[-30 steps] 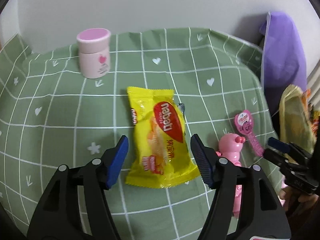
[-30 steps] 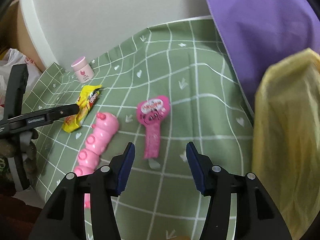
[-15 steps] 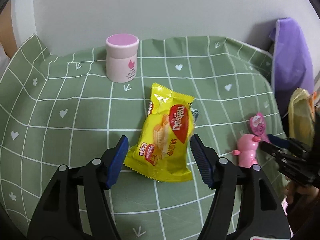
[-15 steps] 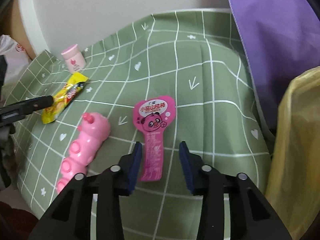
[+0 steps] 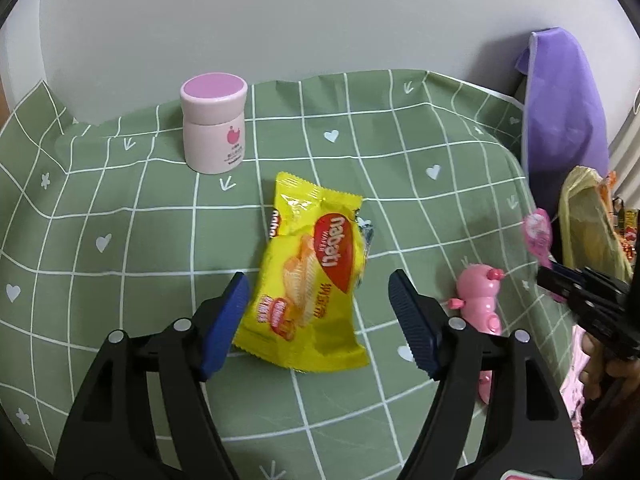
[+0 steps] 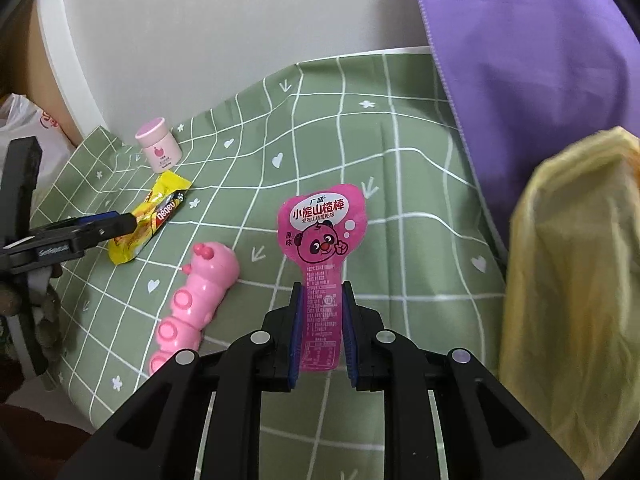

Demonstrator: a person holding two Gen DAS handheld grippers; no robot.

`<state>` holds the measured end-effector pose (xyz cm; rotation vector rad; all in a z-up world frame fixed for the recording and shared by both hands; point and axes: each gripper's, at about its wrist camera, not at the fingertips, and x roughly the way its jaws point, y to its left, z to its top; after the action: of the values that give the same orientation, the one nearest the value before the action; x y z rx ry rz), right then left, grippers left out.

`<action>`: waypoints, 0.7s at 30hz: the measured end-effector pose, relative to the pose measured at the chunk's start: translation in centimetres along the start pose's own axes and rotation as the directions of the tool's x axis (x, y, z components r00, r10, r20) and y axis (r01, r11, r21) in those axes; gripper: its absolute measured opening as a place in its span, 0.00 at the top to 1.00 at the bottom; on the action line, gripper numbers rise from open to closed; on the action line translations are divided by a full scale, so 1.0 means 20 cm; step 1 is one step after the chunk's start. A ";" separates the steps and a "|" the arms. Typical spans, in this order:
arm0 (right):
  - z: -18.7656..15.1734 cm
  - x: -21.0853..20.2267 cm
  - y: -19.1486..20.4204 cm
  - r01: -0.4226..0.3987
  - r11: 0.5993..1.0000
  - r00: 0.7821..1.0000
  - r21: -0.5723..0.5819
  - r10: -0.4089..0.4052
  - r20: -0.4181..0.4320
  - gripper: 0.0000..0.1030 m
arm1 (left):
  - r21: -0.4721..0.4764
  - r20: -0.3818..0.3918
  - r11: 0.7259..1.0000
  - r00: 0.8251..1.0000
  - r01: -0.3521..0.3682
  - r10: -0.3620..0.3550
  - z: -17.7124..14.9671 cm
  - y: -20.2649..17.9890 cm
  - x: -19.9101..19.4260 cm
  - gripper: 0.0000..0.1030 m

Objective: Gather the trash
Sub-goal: 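Grasp the pink lollipop card with the right tool while the left tool grasps the yellow wafer pack, then carry the wafer pack and lollipop card over the yellow bag with both tools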

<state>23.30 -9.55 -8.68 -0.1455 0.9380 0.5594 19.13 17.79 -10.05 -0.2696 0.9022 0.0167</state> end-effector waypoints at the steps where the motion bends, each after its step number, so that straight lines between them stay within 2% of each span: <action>1: -0.01 -0.01 0.00 0.002 1.000 1.000 0.006 -0.002 0.001 0.82 | 0.005 -0.005 1.000 1.000 -0.004 0.005 0.00 0.00 0.01 0.34; 5: -0.04 -0.05 -0.02 0.013 1.000 1.000 0.022 -0.013 0.007 0.82 | 0.053 -0.018 0.996 0.998 -0.065 0.066 0.01 -0.04 0.07 0.34; 7: -0.04 -0.07 -0.02 0.021 1.000 1.000 0.020 -0.021 0.012 0.82 | 0.041 -0.022 0.997 0.997 -0.071 0.072 0.01 -0.03 0.07 0.39; 8: -0.04 -0.07 -0.02 0.024 1.000 1.000 0.019 -0.024 0.014 0.82 | 0.021 -0.035 0.998 0.997 -0.065 0.065 0.01 -0.02 0.08 0.48; 13: -0.02 -0.10 -0.02 0.030 0.999 0.999 0.019 -0.030 0.032 0.82 | -0.009 -0.051 0.999 0.998 -0.040 0.040 0.00 0.01 0.08 0.59; 17: -0.01 -0.12 -0.01 0.034 0.999 0.998 0.011 -0.035 0.044 0.82 | -0.028 -0.057 1.000 0.998 0.008 -0.010 -0.01 0.02 0.06 0.80; 21: 0.00 -0.15 -0.01 0.036 0.999 0.998 0.007 -0.036 0.055 0.82 | -0.026 -0.032 0.999 0.999 0.025 -0.026 -0.01 0.01 0.02 0.83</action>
<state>22.09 -10.84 -6.34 -0.1412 0.8821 0.5249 19.21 17.95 -10.51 -0.3061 0.9310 -0.0001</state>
